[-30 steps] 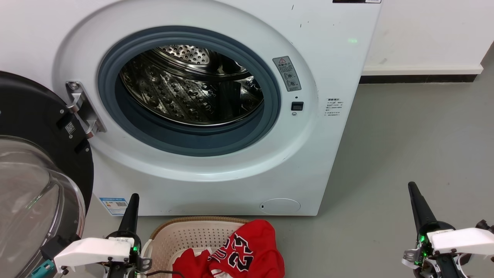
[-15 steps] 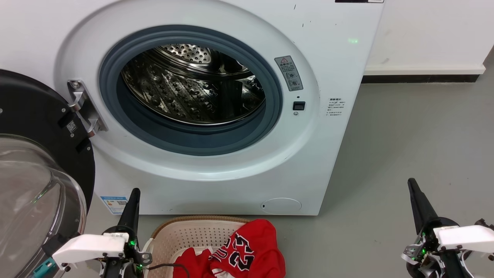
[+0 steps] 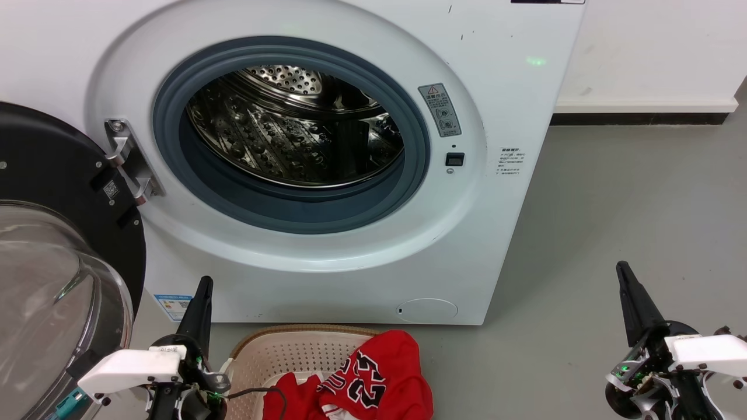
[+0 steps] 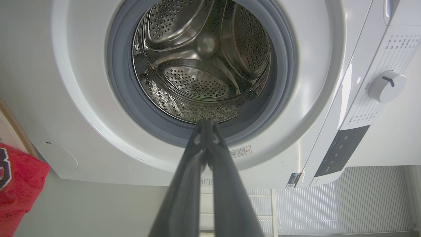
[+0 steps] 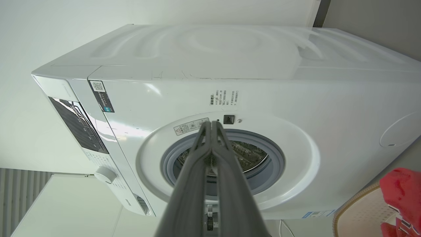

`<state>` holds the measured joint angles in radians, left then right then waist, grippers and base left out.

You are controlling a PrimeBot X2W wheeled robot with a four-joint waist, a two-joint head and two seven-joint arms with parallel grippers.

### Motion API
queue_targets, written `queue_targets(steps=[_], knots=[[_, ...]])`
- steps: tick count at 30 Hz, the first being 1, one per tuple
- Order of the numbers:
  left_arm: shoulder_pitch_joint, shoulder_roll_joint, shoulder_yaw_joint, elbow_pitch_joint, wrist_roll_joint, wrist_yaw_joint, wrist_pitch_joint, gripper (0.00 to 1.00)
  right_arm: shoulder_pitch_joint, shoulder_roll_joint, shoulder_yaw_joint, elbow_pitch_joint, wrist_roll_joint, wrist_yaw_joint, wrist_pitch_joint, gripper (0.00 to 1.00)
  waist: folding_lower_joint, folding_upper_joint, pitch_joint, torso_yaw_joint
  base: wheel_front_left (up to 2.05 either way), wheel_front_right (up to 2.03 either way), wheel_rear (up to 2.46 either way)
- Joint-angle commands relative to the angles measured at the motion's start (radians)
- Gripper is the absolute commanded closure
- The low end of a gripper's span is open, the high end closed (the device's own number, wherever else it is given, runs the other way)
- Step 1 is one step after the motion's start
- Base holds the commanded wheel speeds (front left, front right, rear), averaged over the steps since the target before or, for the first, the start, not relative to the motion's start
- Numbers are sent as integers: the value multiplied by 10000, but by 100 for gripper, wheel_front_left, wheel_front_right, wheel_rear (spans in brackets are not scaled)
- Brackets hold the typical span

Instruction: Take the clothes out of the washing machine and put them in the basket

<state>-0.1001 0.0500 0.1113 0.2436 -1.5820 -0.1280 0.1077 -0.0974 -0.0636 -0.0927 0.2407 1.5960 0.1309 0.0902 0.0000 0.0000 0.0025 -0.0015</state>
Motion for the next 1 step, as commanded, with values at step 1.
queue_targets(steps=[1], knots=[[-115,5,50,28,-213,-37,64,100,-128,-10,-33,45,243,-3,82,100,0,0,3,7,0,0,0]])
